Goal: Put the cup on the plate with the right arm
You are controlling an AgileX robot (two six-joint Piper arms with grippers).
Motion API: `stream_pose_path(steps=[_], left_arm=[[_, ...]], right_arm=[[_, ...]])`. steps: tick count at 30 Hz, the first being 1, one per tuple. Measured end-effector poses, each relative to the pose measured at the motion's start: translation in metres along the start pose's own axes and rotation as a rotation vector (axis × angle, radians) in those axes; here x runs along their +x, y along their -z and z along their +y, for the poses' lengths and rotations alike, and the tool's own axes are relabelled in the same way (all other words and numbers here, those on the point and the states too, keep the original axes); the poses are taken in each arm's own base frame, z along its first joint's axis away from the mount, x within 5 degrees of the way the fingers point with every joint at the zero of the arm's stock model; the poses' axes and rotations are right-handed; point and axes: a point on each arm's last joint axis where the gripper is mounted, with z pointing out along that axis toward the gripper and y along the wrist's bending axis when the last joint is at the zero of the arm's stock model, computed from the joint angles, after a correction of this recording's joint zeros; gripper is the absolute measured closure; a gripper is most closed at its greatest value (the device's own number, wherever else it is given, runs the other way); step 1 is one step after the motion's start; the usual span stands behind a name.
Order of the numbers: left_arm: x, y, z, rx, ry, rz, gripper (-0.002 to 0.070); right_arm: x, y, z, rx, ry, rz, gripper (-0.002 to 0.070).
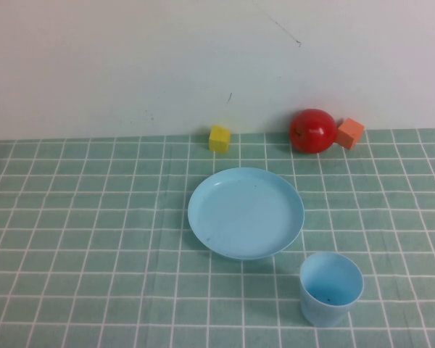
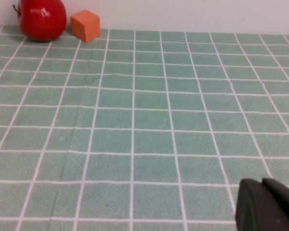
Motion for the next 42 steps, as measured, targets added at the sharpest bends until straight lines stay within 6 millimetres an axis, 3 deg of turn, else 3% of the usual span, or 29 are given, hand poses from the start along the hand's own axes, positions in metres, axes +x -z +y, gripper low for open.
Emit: stream_pose_path(steps=[21, 28, 42], left_arm=[[0.0, 0.0, 0.0, 0.0, 0.0, 0.0, 0.0678], [0.0, 0.0, 0.0, 0.0, 0.0, 0.0, 0.0678], [0.0, 0.0, 0.0, 0.0, 0.0, 0.0, 0.0678]], right_arm=[[0.0, 0.0, 0.0, 0.0, 0.0, 0.0, 0.0679], [-0.003, 0.0, -0.002, 0.028, 0.092, -0.031, 0.0679], [-0.054, 0.018, 0.002, 0.028, 0.173, -0.642, 0.0679]])
